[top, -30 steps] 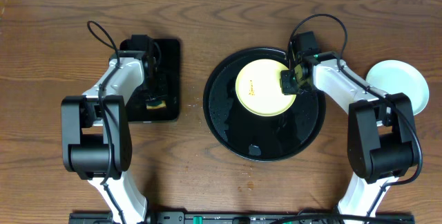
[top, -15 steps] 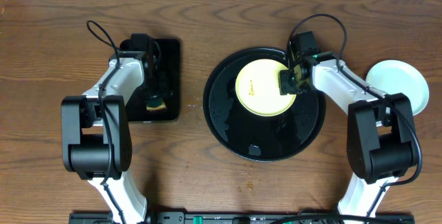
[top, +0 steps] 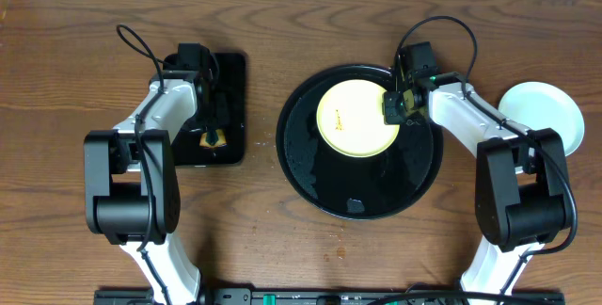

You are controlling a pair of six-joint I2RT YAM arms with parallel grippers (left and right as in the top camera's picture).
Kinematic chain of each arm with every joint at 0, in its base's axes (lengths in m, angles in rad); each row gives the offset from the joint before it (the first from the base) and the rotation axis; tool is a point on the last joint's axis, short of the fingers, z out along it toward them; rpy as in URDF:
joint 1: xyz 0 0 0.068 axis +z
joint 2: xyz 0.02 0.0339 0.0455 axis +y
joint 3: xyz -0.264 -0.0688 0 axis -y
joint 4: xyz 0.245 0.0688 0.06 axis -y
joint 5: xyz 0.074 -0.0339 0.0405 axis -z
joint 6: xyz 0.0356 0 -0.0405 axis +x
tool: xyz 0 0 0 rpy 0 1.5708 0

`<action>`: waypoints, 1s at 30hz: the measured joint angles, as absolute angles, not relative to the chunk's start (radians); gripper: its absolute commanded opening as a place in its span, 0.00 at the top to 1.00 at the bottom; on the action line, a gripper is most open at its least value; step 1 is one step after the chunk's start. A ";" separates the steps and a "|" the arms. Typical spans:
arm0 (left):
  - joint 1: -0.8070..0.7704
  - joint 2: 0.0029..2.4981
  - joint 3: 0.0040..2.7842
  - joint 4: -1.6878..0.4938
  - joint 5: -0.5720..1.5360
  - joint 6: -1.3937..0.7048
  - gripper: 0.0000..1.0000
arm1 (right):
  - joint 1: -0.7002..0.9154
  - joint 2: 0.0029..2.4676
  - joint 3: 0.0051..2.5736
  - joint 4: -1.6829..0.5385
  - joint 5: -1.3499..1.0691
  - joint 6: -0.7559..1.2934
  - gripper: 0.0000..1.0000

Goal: Clean dirty plates on tray and stack at the side
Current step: 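Lift the sponge with the left gripper and carry it to the yellow plate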

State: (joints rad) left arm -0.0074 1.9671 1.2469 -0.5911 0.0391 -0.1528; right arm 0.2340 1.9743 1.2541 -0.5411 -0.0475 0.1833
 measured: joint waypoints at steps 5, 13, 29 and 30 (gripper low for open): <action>-0.009 1.953 1.253 -0.606 0.039 -0.153 0.93 | 0.234 1.974 1.253 -0.537 -0.079 0.184 0.99; -0.033 1.724 1.253 -0.601 0.044 -0.153 0.93 | 0.234 1.974 1.251 -0.537 -0.090 0.187 0.99; -0.188 1.649 1.253 -0.594 0.083 -0.208 0.92 | 0.234 1.974 1.251 -0.536 -0.097 0.187 0.99; -0.213 1.649 1.253 -0.577 0.090 -0.210 0.93 | 0.234 1.974 1.251 -0.536 -0.097 0.187 0.99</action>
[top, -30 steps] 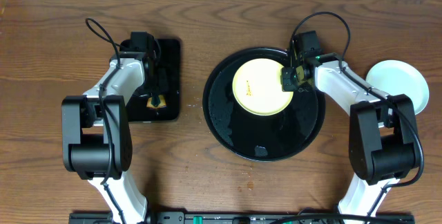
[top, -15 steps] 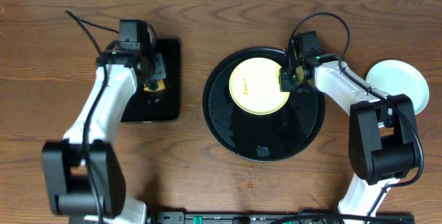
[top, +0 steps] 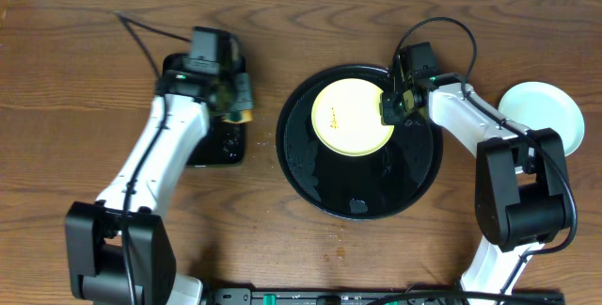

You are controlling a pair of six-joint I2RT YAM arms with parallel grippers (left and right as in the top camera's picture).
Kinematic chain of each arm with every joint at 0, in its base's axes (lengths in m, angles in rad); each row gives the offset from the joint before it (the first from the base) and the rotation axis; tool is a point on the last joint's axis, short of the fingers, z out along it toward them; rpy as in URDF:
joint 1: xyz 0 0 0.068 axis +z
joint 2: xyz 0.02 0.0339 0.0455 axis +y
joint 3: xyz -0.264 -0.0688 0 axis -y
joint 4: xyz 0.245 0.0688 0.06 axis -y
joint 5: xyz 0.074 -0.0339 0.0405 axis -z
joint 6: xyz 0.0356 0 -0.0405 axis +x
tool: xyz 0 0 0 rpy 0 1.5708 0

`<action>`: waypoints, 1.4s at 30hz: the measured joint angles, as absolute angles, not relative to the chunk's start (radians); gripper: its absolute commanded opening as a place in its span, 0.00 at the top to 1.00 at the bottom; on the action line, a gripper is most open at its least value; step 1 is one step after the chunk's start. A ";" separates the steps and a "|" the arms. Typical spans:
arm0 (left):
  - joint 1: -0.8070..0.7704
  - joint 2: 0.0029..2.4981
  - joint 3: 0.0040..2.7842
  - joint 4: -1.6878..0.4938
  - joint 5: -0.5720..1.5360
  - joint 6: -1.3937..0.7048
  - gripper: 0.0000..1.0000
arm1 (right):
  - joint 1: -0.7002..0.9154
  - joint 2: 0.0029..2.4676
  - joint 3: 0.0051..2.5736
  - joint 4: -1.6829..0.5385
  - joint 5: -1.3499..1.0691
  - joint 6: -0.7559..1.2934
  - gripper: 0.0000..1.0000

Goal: Clean dirty plates on tray and stack at the side
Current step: 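Lift the sponge with the left gripper and carry it to the yellow plate, then scrub the yellow plate with the sponge in the left gripper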

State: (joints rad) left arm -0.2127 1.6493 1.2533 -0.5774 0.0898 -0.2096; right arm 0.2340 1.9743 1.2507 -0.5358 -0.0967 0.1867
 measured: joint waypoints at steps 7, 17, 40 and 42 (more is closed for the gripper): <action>-0.403 1.649 1.253 -0.362 0.107 -0.147 0.93 | 0.234 1.974 1.250 -0.536 -0.097 0.187 0.99; -0.546 1.801 1.255 -0.101 0.125 -0.055 0.93 | 0.234 1.974 1.250 -0.535 -0.098 0.187 0.99; -0.544 2.078 1.255 0.240 0.125 0.105 0.93 | 0.234 1.974 1.250 -0.535 -0.101 0.187 0.99; -0.544 2.078 1.255 0.250 0.125 0.106 0.93 | 0.234 1.974 1.250 -0.534 -0.101 0.187 0.99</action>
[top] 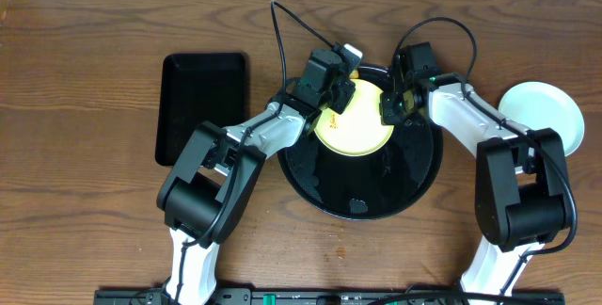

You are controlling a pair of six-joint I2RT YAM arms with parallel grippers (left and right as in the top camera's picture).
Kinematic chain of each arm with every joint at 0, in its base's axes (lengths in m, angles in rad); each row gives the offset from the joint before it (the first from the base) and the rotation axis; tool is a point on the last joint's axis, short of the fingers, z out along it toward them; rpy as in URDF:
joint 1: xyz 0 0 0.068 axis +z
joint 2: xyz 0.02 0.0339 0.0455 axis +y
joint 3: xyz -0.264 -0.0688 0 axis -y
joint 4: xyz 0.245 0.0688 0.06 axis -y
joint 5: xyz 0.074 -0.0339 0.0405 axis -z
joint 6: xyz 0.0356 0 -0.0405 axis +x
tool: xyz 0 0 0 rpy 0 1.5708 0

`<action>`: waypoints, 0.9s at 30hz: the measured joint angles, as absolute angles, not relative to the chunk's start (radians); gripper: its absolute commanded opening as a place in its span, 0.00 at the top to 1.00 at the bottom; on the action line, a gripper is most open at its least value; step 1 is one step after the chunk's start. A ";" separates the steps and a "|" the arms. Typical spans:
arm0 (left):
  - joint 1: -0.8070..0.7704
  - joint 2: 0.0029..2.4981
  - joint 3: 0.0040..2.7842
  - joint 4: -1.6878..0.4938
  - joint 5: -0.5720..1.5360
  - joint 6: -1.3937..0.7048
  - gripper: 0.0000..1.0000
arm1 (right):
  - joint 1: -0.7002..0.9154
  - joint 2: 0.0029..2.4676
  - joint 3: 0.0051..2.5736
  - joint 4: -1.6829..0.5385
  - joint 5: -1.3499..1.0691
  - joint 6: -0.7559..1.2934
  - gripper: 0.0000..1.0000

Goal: Clean dirty plates on tray and stack at the side
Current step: 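Scrub the yellow plate with the sponge in the left gripper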

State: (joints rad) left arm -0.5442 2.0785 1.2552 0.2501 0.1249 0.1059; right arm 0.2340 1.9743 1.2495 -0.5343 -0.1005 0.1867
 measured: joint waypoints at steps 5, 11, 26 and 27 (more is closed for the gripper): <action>-0.544 2.080 1.255 0.273 0.125 0.102 0.93 | 0.234 1.974 1.250 -0.534 -0.101 0.187 0.99; -0.544 2.080 1.255 0.286 0.125 0.071 0.93 | 0.234 1.974 1.250 -0.534 -0.101 0.187 0.99; -0.544 2.095 1.255 0.294 0.080 0.052 0.93 | 0.234 1.974 1.250 -0.534 -0.101 0.187 0.99; -0.544 2.100 1.255 0.294 0.079 0.051 0.93 | 0.234 1.974 1.250 -0.534 -0.101 0.187 0.99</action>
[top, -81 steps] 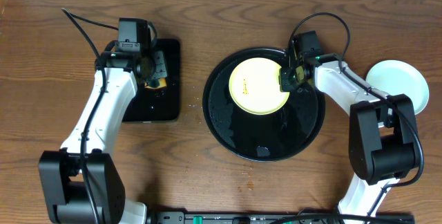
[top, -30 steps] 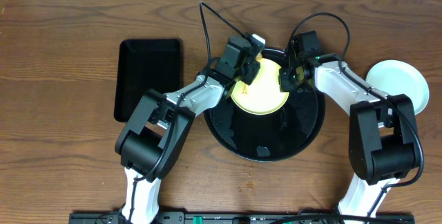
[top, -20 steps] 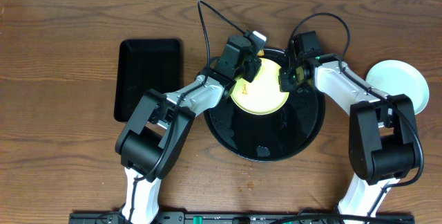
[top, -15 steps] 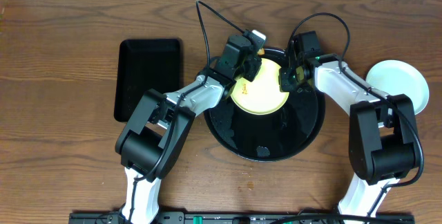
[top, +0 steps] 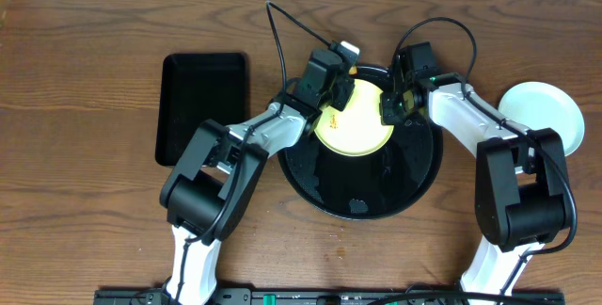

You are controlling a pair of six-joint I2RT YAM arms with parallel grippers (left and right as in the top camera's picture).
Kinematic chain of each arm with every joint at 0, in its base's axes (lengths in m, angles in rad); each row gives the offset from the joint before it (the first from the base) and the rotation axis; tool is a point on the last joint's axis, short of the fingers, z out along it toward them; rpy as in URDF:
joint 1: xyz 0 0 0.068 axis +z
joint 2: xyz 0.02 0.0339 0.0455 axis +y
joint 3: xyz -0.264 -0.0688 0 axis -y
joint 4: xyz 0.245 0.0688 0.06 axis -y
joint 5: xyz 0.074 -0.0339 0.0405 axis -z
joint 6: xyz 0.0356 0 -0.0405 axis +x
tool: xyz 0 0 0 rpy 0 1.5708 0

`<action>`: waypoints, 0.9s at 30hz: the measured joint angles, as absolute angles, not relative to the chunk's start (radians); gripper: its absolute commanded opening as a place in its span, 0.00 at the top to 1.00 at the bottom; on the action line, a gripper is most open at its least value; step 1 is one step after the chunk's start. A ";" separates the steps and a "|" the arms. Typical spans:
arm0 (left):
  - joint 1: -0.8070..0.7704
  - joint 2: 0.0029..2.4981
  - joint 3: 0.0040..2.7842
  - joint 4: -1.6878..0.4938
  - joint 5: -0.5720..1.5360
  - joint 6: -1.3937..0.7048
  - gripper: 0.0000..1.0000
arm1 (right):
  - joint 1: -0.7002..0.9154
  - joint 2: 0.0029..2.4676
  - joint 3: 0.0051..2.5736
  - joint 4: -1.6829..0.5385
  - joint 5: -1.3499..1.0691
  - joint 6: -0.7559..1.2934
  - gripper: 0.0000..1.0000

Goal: Clean dirty plates on tray and stack at the side
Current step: 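Scrub the yellow plate with the sponge in the left gripper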

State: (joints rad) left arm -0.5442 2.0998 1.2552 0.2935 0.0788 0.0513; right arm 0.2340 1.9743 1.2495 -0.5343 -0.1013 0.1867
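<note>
A pale yellow plate with a small stain near its left side lies in the far half of the round black tray. My left gripper is over the plate's far-left edge, shut on a yellow sponge that is mostly hidden by the fingers. At the plate's right rim my right gripper is shut on the plate. A clean white plate rests on the table at the far right.
A black rectangular tray lies on the table to the left, with nothing in it. Water drops glisten on the round tray's near part. Both arms reach in from the near edge of the wooden table.
My left gripper with the sponge has shifted slightly toward the far-left rim of the yellow plate. The right gripper and the plate have not moved.
My left gripper was down on the sponge in the black rectangular tray while my right gripper was at the yellow plate's right rim. Then the left held the sponge lifted at that tray's right edge. Then it was over the plate's left side, where it remains.
</note>
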 measured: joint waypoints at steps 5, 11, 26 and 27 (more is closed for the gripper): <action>-0.545 2.125 1.255 0.296 0.079 0.049 0.93 | 0.234 1.974 1.250 -0.535 -0.101 0.187 0.99; -0.545 2.134 1.263 0.245 0.080 0.029 0.92 | 0.234 1.974 1.250 -0.533 -0.102 0.187 0.99; -0.555 2.124 1.286 0.076 0.162 -0.009 0.92 | 0.234 1.974 1.250 -0.530 -0.105 0.187 0.99; -0.557 2.124 1.287 0.069 0.167 -0.011 0.93 | 0.234 1.974 1.250 -0.530 -0.105 0.187 0.99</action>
